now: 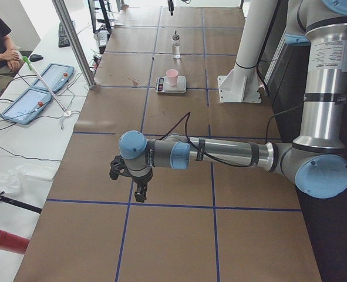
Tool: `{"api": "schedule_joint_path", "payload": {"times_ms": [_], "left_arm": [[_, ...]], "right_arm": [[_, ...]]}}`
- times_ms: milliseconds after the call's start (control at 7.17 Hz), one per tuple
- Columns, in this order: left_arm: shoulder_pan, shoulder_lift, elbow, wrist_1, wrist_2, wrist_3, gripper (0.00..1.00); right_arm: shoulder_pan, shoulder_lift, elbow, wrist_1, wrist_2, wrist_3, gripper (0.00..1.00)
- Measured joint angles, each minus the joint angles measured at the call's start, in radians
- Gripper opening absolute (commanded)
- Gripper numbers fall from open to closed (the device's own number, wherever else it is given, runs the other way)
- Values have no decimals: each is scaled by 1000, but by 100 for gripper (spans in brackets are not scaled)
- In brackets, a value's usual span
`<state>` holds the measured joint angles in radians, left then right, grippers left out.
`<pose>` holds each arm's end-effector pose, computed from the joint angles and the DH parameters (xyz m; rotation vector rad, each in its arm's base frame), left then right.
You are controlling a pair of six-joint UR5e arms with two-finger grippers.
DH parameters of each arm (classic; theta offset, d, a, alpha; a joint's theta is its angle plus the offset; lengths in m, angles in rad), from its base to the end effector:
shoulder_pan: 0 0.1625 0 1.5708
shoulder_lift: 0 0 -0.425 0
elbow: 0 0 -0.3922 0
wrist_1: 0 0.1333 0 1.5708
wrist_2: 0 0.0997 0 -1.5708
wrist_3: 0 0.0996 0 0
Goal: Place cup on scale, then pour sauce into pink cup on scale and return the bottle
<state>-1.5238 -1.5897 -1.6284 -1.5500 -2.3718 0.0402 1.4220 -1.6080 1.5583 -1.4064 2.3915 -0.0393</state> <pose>-0.0381 -0.5048 0.6211 0.0500 0.8013 0.1048 -0.0118 -0.4863 0.6627 0.0633 -0.8262 -0.2243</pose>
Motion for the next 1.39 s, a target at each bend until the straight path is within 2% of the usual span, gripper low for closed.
{"api": "schedule_joint_path", "payload": {"times_ms": [558,976,1395], "left_arm": [[0,-5,20,-17,-2,6,100],[1,-4,29,-24,-5,5,100],[1,0,49,-81,-5,2,100]], "right_arm": [[2,16,-6,-5,86,-2,100],[2,26,-1,-1,26,-2,100],[1,34,-17,-9,23,1,100]]}}
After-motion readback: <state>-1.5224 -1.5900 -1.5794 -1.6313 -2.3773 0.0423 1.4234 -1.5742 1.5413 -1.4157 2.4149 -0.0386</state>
